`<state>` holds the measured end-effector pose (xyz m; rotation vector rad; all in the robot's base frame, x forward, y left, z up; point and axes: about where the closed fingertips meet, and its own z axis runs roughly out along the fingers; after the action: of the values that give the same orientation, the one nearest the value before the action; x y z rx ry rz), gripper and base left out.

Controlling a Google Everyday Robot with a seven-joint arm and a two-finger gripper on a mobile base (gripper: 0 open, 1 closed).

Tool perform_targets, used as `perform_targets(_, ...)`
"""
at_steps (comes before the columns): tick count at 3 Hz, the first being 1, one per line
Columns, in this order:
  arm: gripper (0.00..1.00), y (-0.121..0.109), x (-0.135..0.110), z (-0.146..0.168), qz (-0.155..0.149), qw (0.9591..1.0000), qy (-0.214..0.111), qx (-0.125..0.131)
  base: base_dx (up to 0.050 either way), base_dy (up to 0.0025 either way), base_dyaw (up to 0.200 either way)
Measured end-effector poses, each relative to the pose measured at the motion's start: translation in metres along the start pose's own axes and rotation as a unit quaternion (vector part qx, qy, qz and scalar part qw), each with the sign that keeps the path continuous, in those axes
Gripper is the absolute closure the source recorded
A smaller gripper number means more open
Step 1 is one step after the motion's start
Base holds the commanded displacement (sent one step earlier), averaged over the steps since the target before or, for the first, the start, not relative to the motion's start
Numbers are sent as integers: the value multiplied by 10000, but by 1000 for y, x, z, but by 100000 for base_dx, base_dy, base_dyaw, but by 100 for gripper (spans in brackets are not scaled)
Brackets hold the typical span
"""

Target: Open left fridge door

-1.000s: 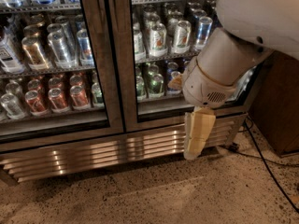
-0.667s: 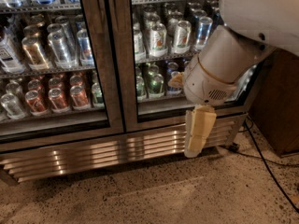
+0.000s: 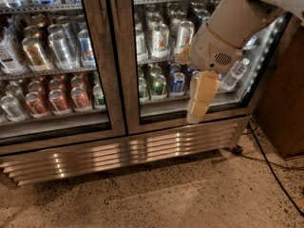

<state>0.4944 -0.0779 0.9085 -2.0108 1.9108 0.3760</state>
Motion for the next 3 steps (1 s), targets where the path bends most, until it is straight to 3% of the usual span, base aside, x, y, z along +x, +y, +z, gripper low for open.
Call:
perform_targets(1,0,0,0,0,0,10000,-1,0,0,0,0)
perform_targets(2,0,0,-1,-1,-117,9994,-298,-89,0,0,0)
perform_targets(3,0,-1,0,-1,-398,9934,-1041,-271,0,0,0)
